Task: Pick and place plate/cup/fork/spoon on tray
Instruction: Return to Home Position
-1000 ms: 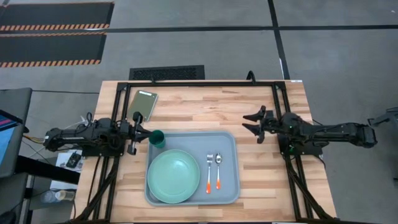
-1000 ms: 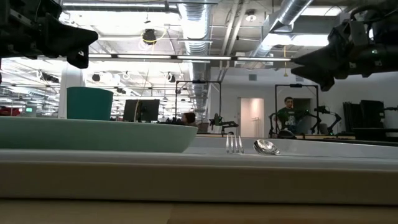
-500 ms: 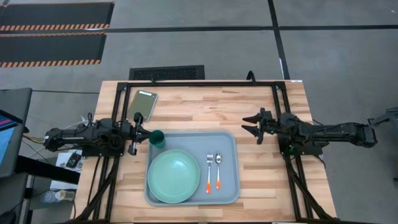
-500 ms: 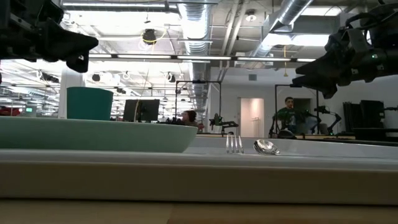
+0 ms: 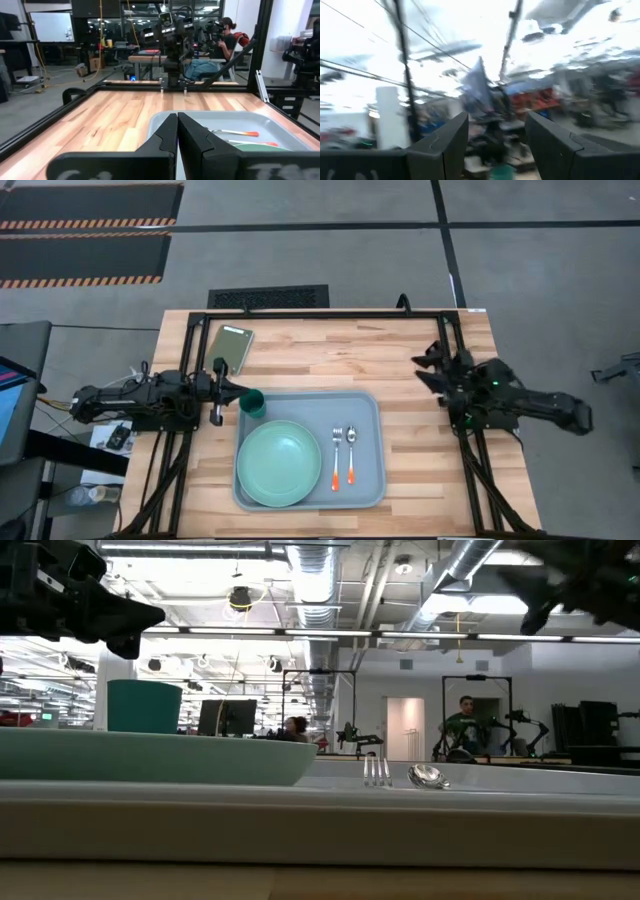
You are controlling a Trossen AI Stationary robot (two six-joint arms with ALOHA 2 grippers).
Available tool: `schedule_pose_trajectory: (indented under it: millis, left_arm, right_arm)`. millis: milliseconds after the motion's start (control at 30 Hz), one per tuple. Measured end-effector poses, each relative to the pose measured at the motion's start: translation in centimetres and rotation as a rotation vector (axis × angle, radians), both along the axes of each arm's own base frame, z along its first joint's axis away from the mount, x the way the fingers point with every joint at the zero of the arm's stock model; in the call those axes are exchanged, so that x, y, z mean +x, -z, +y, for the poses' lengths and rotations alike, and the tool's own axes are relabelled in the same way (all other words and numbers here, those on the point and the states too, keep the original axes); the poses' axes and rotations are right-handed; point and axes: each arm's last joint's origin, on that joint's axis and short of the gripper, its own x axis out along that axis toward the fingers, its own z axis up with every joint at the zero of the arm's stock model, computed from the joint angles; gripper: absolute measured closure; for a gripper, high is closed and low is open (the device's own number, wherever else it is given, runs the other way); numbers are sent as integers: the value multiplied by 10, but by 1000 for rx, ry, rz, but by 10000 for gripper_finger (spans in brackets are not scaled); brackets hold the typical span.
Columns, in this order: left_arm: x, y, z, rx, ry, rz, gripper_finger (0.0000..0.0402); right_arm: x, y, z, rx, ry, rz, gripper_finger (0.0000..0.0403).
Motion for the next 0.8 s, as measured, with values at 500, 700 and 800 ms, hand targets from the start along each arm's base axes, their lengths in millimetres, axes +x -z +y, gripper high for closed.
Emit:
schedule_pose_trajectory:
  millis: [500, 700, 800]
  left_arm:
    - [0, 0, 0, 15, 7, -3, 401]
    - [0, 0, 0, 15, 3, -3, 401]
    - [0, 0, 0, 14, 3, -2, 401]
  right_arm:
    - [6, 30, -12, -94, 310, 332, 182]
    - [7, 44, -12, -19, 284, 465, 182]
    - [7, 47, -12, 25, 272, 489, 182]
